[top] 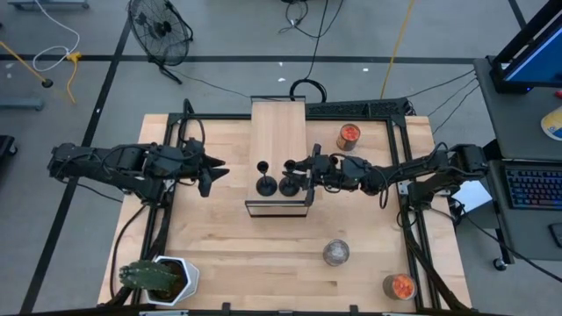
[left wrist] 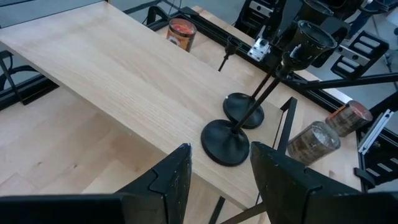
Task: Pick & Place candle stick holders
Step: Put the bottom black candle holder on the shelf, then put the black candle holder on the shelf
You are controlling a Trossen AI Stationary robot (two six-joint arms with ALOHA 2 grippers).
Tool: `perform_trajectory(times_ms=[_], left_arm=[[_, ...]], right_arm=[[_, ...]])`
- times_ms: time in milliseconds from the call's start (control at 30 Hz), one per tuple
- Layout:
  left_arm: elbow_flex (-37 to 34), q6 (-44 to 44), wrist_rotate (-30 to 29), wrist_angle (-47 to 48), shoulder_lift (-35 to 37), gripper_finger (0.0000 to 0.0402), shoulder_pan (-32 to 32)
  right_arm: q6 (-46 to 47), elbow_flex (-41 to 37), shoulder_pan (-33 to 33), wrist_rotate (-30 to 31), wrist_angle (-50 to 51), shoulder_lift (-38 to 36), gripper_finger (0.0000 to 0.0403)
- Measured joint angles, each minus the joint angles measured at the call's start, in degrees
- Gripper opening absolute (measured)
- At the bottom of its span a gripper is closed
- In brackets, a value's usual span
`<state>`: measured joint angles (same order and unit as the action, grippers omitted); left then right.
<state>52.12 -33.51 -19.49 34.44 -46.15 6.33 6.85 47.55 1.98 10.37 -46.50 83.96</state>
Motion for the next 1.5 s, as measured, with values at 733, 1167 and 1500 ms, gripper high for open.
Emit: perform_trajectory(times_ms=[733,1167,1500], left_arm=[[0.0,0.3,0.1,0.0,0.0,0.0170,0.0],[0.0,0.3,0.1,-0.2,0.0,0.0170,0.0],[-6.1,0.0,2.9,-8.2,0.1,0.0170,0.0]], right_arm=[[-0.7,0.0,1.2,-0.2,2.3,-3.7,0.0192],[-1.7,0.0,1.1,-0.2,0.7,-3.7,0.0239],[-2.8,0.0,1.1,-0.2,-2.5,-3.7,0.0254]])
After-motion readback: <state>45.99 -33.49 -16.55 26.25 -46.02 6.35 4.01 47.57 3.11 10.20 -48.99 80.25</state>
